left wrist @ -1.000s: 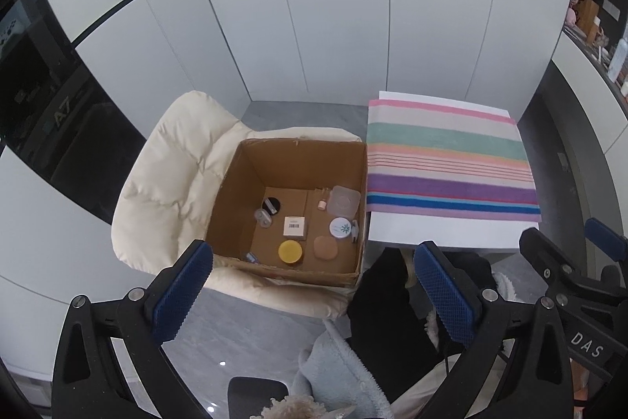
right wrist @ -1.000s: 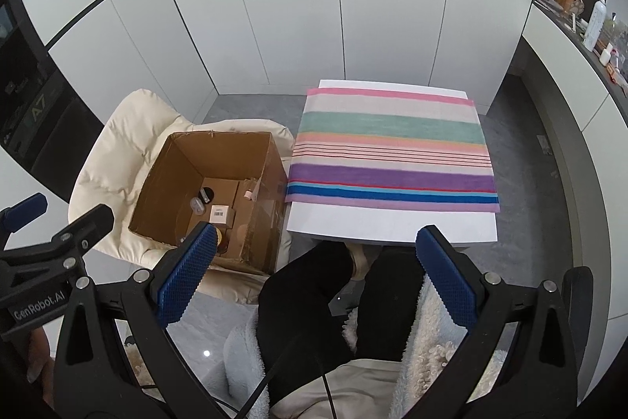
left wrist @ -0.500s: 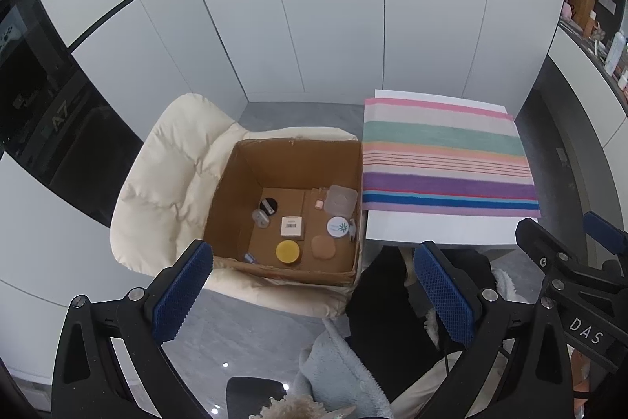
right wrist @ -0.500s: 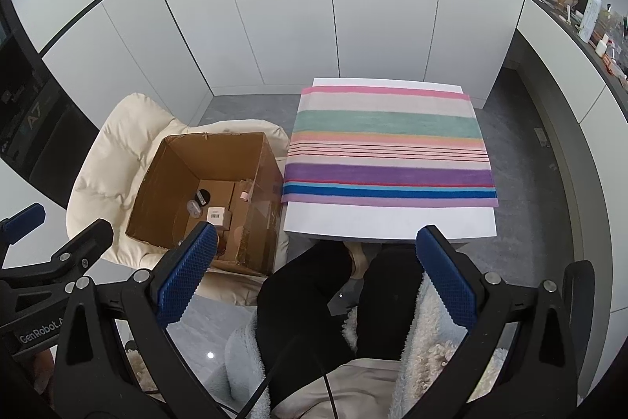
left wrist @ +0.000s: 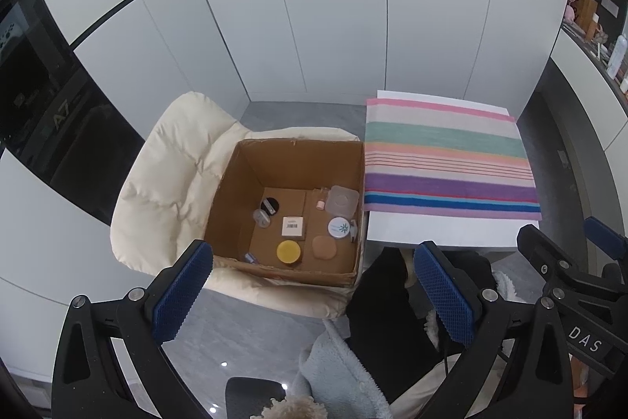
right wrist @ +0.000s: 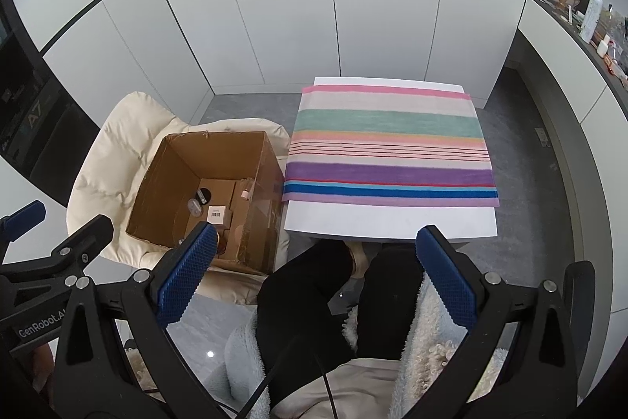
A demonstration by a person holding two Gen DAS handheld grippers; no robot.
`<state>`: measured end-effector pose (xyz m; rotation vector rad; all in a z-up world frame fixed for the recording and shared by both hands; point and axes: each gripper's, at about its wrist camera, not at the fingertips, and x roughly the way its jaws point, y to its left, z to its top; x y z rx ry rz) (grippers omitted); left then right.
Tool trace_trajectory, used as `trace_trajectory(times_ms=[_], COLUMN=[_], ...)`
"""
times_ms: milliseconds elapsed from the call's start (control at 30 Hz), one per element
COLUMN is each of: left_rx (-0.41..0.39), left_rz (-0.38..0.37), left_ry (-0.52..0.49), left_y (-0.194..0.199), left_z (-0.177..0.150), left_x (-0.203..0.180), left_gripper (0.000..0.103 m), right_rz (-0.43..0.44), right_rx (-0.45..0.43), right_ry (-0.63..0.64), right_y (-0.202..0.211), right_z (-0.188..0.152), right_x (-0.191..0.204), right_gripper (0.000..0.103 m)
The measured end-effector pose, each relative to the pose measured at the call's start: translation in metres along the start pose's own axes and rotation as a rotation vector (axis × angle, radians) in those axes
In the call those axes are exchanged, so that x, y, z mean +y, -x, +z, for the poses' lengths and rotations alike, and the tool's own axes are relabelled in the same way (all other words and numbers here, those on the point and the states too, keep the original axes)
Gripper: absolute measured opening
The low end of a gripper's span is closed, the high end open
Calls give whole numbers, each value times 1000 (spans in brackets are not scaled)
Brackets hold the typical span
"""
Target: Organize objects
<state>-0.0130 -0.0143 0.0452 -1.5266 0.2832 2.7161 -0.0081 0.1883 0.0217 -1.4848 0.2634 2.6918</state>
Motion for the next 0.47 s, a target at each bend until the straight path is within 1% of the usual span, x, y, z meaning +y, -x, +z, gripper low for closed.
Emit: trace_trajectory(times_ms=[467], left_rx=[-2], left_rz=[-2], left_ry=[-4], left_y=[1], left_z=[0], left_x=[-1], left_gripper=[103], right_rz=[-1], right_rx=[0], right_ry=[1], right_y=[-1], right_z=[-1], right_x=[1], right_gripper=[103])
